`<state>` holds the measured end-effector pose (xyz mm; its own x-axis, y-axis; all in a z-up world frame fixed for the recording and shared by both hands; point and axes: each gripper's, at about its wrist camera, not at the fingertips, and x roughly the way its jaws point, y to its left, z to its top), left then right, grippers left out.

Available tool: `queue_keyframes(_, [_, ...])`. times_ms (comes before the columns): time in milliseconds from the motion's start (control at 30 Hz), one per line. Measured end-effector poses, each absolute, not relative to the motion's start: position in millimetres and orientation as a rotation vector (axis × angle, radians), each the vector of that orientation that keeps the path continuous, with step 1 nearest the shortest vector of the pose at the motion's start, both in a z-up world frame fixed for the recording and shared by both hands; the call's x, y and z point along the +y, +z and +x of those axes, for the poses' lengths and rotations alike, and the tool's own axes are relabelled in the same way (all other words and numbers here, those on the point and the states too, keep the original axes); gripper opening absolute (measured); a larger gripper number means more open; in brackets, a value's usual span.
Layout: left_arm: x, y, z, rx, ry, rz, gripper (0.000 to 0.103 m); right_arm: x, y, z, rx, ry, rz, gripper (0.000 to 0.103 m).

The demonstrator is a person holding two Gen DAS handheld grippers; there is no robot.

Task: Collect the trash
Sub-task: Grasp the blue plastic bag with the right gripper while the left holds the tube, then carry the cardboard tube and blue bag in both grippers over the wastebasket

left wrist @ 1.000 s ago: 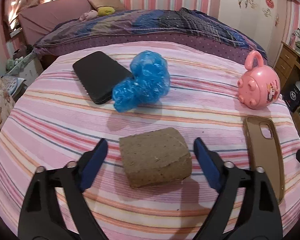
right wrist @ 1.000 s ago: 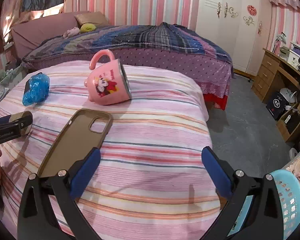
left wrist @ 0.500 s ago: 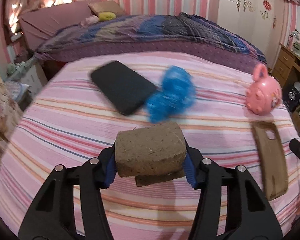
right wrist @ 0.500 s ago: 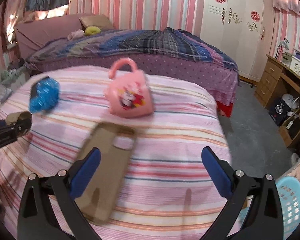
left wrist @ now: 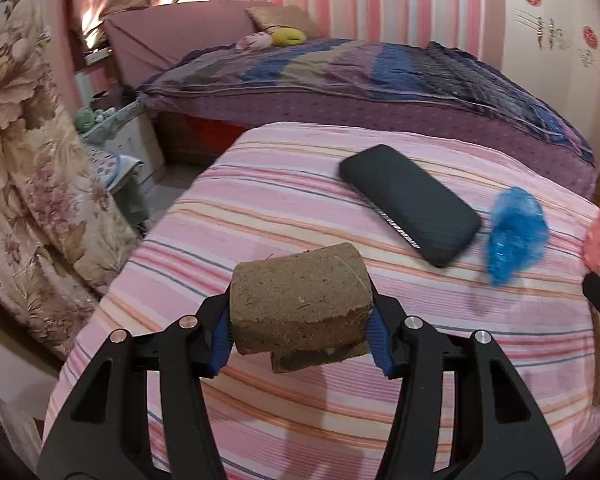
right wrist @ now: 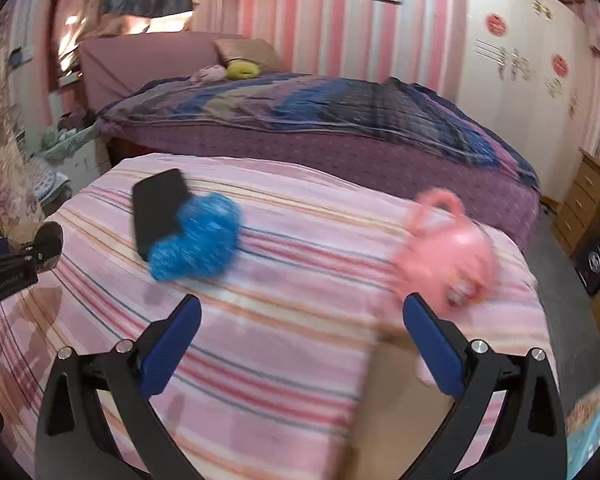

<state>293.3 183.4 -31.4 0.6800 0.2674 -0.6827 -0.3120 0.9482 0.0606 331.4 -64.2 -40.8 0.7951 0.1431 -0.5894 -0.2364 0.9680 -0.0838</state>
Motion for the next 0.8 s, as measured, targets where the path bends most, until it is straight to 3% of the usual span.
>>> queue_keyframes(233, [212.2, -38.7, 298.2, 0.802, 0.383, -0.115, 0.053, -4.0, -50.0, 363.5, 0.655, 0.257, -0.248, 0.097])
queue_keyframes(333, [217.0, -41.1, 298.0, 0.815, 0.398, -0.123, 0.053, 13.8, -57.8, 375.7, 0.701, 0.28, -0.3, 0.078])
queue_keyframes(400, [218.9, -40.7, 296.6, 0.816, 0.396, -0.137, 0.053, 17.2, -60.6, 380.9, 0.731, 0.31, -0.297, 0.058])
queue_keyframes(500, [218.1, -37.4, 294.0, 0.811, 0.386, -0.151, 0.053, 14.0, -63.3, 381.0, 0.74, 0.346, -0.272, 0.04])
queue_keyframes(600, [213.6, -35.7, 289.9, 0.805, 0.385, -0.14, 0.053, 1.6, -53.2, 367.1, 0.682, 0.328, -0.242, 0.034])
queue_keyframes(800, [208.6, -31.5, 280.0, 0.795, 0.365, -0.159, 0.053, -24.7, -38.3, 343.3, 0.649, 0.306, -0.206, 0.033])
